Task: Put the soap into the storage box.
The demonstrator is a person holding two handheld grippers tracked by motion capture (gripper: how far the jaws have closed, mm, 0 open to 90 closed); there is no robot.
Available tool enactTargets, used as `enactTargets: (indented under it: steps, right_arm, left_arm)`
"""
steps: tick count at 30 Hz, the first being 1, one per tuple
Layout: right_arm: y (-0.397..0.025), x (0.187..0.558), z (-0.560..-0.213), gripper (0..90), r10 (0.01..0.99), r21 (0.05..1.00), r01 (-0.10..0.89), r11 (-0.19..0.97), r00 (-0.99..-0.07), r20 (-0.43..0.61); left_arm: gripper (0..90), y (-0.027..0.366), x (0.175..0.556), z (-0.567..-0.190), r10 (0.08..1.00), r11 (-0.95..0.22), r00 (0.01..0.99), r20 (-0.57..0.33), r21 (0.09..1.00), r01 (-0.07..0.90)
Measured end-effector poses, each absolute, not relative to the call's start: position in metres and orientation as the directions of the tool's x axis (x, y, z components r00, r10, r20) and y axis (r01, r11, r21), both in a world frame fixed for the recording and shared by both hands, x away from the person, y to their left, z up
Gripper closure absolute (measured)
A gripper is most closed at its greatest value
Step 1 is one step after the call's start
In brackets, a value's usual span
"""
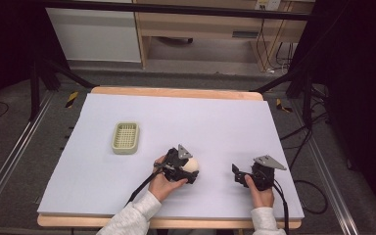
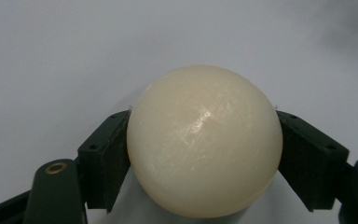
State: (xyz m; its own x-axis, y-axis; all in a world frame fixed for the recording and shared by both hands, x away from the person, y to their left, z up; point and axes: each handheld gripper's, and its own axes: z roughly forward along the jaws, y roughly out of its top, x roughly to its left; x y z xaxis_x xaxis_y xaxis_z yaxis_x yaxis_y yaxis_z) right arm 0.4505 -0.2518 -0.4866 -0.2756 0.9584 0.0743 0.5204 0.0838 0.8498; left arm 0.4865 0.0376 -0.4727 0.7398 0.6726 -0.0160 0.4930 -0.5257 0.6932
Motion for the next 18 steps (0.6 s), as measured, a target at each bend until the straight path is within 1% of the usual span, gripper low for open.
enactTargets:
  steps: [18]
  right_arm:
    - [-0.2520,0.4507,-0.4866,6.0,0.958,0.849,0.522,0.083,-0.276,0.076]
  left_arm:
    - [24.0,0.0400,0.4863,-0.4689,0.673,-0.534,0.739,-0.019,0.679,0.504]
